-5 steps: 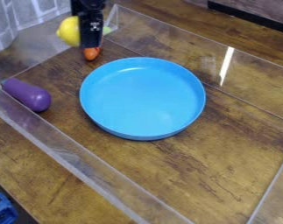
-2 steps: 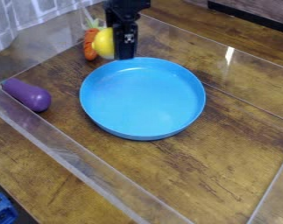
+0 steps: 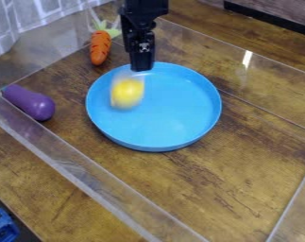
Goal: Put the lemon on the blue tray
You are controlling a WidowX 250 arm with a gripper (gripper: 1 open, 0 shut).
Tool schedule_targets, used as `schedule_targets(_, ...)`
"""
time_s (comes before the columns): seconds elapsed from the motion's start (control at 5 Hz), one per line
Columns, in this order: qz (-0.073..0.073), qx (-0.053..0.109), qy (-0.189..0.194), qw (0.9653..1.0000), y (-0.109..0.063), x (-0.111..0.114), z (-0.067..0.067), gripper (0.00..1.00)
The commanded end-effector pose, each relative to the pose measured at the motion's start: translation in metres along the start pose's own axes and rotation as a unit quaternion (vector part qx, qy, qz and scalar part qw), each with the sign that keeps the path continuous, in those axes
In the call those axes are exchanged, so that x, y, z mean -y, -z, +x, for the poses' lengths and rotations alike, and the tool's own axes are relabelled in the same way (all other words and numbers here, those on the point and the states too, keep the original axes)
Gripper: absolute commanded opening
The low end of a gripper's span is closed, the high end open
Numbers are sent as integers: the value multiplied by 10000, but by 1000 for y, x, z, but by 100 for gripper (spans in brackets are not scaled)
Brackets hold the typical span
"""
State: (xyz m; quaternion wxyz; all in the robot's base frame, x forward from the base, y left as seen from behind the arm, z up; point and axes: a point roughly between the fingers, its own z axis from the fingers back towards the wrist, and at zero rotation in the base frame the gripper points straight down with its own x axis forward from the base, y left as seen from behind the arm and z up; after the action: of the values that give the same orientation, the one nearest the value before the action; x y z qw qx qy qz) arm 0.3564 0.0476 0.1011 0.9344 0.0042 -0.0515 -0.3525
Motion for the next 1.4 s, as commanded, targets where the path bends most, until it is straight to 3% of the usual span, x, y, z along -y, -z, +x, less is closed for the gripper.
schedule_targets(0.0, 171, 229, 97, 9995, -8, -6, 6, 100)
schedule_targets(0.4, 97, 200, 482, 9986, 6, -16, -1, 100)
schedule_targets(1.2, 56, 159, 854, 9962, 29, -29, 0, 100)
